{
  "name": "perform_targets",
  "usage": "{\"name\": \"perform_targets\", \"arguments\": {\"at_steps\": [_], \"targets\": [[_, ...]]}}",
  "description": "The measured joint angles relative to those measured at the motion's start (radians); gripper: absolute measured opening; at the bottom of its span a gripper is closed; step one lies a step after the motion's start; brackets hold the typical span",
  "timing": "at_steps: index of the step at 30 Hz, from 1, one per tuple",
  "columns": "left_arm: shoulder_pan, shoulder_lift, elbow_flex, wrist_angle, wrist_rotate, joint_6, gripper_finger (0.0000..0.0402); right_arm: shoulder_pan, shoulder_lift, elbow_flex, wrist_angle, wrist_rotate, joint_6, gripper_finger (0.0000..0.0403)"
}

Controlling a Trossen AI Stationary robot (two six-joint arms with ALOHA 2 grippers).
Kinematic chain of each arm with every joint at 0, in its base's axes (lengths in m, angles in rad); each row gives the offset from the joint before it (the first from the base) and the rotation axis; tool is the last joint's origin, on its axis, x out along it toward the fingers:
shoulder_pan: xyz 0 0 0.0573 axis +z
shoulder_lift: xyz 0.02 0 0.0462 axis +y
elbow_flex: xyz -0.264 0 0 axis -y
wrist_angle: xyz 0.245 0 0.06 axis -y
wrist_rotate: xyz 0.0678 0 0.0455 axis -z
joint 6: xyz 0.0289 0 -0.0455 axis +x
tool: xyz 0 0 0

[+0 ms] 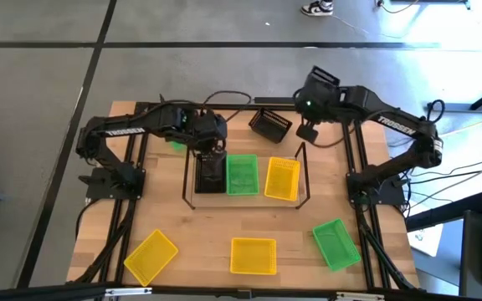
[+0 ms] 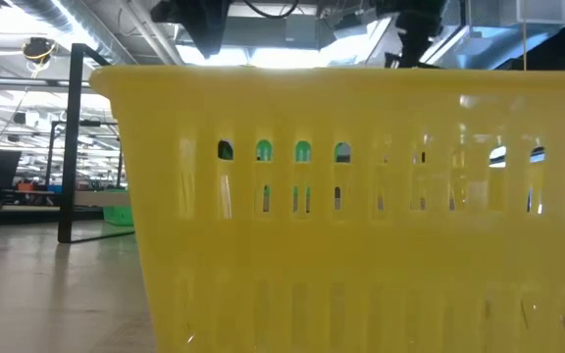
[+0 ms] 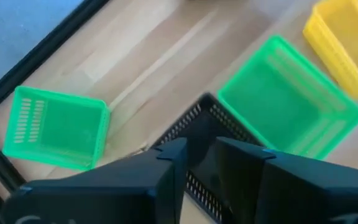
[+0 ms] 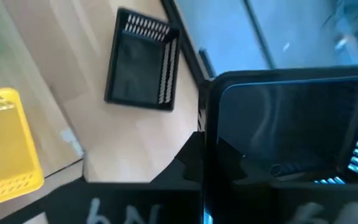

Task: Stack baskets on shelf by color
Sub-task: Stack the right black bin on top of the black bin on the shelf

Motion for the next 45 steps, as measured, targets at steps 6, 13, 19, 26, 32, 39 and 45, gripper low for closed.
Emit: {"name": "perform_targets", "arguments": {"at_steps": [6,13,19,26,32,39,45], "targets": [[0.049,0.000,0.000,0.217,-0.081,0.006,0.0080,0.137,0.004,0.000,0.043,0.185,-0.054,0.0000],[0.088,0.000,0.000,0.573,-0.121,0.213,0.0082,0.257,0.004,0.000,0.093,0.266,-0.078,0.0000],[0.106,0.000,0.000,0.808,-0.123,0.342,0.0079,0.343,0.008,0.000,0.144,0.480,-0.127,0.0000],[0.110,0.000,0.000,1.038,-0.123,0.516,0.0078,0.382,0.008,0.000,0.179,0.589,-0.259,0.0000],[0.112,0.000,0.000,1.100,-0.122,0.818,0.0078,0.383,0.008,0.000,0.191,0.582,-0.417,0.0000],[0.115,0.000,0.000,1.115,-0.122,0.685,0.0078,0.383,0.008,0.000,0.198,0.600,-0.498,0.0000],[0.104,0.000,0.000,1.185,-0.121,0.753,0.0078,0.383,0.008,0.000,0.194,0.623,-0.766,0.0000]]}}
